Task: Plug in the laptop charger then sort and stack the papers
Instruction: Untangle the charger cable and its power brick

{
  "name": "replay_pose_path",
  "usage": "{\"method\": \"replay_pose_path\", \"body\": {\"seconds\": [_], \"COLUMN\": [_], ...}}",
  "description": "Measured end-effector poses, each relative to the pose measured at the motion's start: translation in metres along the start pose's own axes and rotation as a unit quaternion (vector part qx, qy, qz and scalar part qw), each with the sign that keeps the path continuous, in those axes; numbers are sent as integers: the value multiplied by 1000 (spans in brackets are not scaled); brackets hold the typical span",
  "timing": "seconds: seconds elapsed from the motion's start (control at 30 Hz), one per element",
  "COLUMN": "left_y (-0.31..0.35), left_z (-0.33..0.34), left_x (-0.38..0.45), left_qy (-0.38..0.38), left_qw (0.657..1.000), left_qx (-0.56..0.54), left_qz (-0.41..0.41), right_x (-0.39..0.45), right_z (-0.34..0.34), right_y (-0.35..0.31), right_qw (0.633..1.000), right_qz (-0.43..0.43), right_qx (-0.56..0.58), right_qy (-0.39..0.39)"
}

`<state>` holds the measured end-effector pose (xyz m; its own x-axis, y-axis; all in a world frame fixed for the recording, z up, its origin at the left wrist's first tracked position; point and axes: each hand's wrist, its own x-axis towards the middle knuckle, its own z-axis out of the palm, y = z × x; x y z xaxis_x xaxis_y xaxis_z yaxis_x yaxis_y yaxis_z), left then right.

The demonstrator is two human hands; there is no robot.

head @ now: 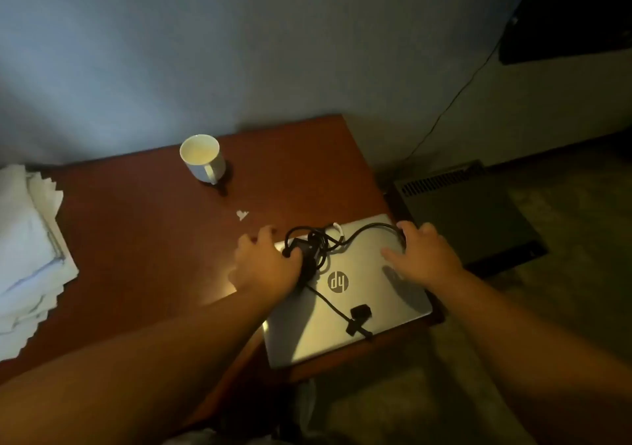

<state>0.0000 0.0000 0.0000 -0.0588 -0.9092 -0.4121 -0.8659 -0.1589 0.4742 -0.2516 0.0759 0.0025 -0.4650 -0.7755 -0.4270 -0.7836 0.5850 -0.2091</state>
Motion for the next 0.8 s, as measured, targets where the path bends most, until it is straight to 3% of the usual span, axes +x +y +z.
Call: {"method": "replay_pose_path", "body": {"seconds": [0.13,0.2,0.33,0.5,0.8], "left_y": [-17,-29,-83,-61,-65], "left_z": [20,31,70,38,41], "left_x": [13,19,50,28,29], "left_qy": [-29,-31,-65,-95,-128], "left_qw": [963,943,906,886,863], "left_qx": [-198,-250,-340,-391,-436], "left_qz": [-181,-219,-243,-232,-221], "right_x": [12,18,26,38,43], "right_z": [12,20,24,28,37], "right_y": [6,7,9,8,-5], "right_qw": [997,993,981,965,943], "right_qz": [49,72,101,139,207], "right_qx": [26,65,123,192,240], "right_qy": [-46,-74,-113,-112,-102]}}
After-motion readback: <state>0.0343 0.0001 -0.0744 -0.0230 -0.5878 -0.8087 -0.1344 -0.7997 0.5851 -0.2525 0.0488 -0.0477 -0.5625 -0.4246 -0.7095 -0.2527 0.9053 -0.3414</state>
